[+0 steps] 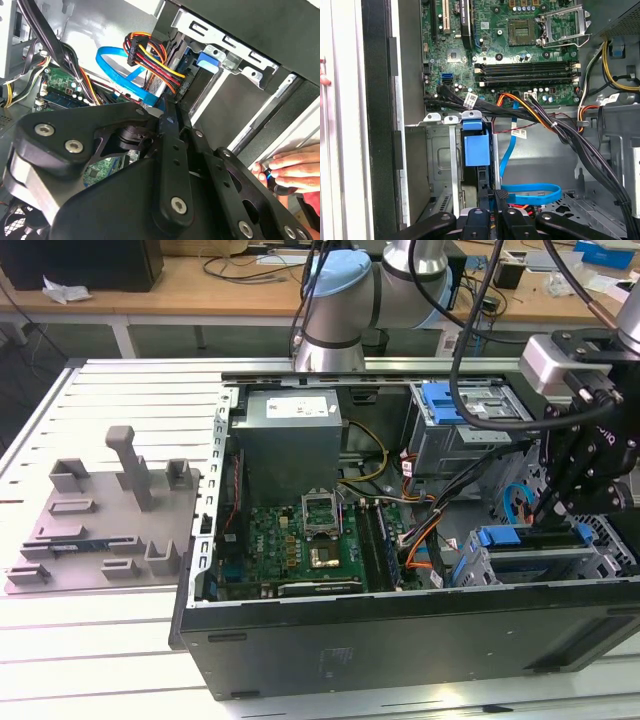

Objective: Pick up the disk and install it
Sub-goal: 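Insert the second disk wire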

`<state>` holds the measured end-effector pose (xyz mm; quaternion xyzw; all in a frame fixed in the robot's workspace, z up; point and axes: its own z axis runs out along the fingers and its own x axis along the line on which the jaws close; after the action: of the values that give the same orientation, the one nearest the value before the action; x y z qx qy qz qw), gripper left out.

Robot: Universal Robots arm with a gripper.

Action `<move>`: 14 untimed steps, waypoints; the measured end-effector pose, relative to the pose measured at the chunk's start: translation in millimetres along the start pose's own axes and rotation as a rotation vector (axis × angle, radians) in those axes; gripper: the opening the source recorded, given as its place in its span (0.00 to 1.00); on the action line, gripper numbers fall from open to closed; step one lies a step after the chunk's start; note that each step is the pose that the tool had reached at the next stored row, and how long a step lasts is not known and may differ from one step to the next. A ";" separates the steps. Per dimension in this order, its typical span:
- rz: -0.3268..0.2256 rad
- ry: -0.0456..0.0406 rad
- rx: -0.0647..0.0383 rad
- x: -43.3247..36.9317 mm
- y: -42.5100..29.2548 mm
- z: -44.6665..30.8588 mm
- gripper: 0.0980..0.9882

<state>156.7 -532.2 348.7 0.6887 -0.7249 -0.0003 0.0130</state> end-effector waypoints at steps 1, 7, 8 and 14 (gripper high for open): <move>0.000 0.0002 0.000 0.3 0.0 0.0 0.07; 0.000 0.0003 0.000 2.1 -0.1 0.0 0.07; 0.000 0.0002 0.000 2.3 -0.1 0.0 0.07; 0.000 0.0004 0.000 2.8 -0.2 0.2 0.07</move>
<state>156.7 -535.0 348.6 0.6887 -0.7249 -0.0001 0.0131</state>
